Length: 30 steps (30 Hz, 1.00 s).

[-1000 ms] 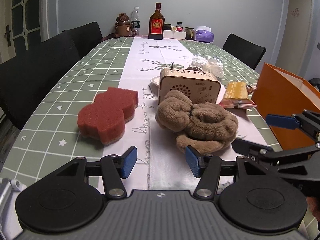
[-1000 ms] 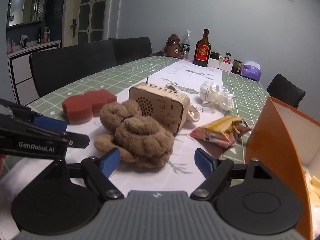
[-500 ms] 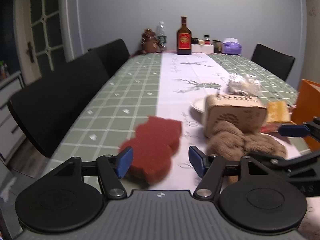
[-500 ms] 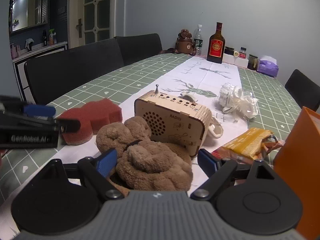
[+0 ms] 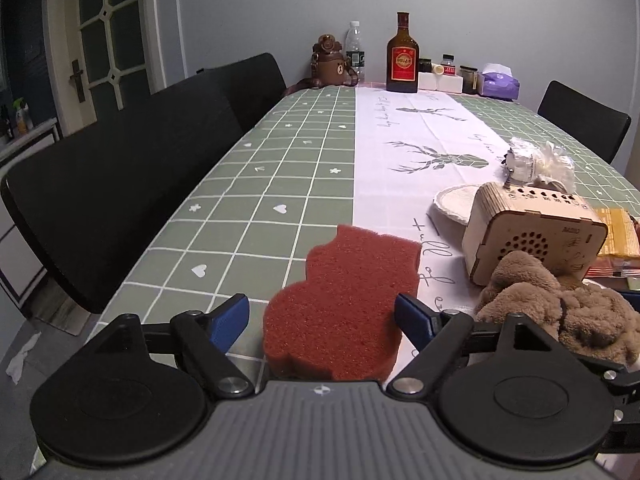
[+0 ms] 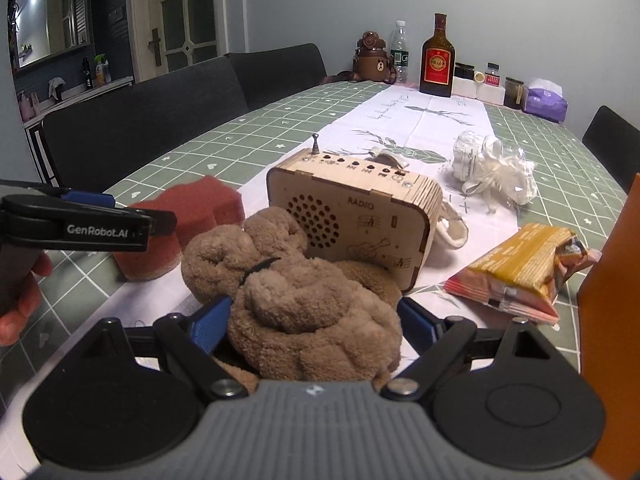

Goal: Organize soft objects
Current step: 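Grasp the red sponge with the left gripper while the right grasps the brown plush bear, then carry the sponge and plush bear over the orange box with both grippers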

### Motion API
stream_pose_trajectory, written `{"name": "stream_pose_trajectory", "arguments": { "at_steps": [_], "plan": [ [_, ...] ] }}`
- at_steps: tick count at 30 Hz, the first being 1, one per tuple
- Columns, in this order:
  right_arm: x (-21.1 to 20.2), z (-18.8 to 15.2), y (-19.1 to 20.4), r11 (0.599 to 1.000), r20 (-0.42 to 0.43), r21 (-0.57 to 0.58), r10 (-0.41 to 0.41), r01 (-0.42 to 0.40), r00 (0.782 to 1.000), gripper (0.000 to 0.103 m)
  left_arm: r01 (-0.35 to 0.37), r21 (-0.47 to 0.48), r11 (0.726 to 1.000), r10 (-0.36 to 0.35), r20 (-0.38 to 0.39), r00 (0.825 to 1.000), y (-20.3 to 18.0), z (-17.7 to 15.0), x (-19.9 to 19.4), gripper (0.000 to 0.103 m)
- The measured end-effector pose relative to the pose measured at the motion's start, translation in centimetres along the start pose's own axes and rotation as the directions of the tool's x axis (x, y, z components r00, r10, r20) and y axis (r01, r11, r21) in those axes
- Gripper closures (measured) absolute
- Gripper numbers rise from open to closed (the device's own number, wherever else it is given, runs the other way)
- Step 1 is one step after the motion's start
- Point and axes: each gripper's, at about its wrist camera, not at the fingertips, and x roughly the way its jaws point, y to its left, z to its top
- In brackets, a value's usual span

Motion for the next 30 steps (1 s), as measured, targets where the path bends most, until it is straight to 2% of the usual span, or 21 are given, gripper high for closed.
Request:
{"name": "stream_pose_trajectory", "arguments": {
  "at_steps": [6,11,14,22,30],
  "plan": [
    [0.5,-0.2,0.0,1.0,-0.016,0.003,0.0,0.0,1.0,0.018,0.0,0.026,1.0,0.001,-0.053,0.999,-0.4,-0.7,1.2,0.006],
    [0.4,-0.5,0.0,1.0,-0.017,0.0,0.003,-0.003,1.0,0.024,0.01,-0.004,1.0,-0.01,-0.068,0.998,-0.4,-1.1,1.7,0.011],
    [0.4,-0.6,0.1,1.0,-0.018,-0.009,0.003,-0.003,1.0,0.029,0.014,-0.002,1.0,-0.014,-0.066,0.998,-0.4,-1.2,1.7,0.015],
    [0.1,-0.7,0.4,0.999,-0.021,-0.043,0.006,-0.007,1.0,0.049,0.001,-0.024,1.0,-0.002,-0.047,0.999,-0.2,-1.1,1.2,0.018],
    [-1.6,0.5,-0.6,0.999,0.01,0.027,0.03,-0.031,0.999,0.049,0.019,-0.06,0.998,-0.019,0.002,1.0,-0.1,-0.6,-1.6,0.018]
  ]
}}
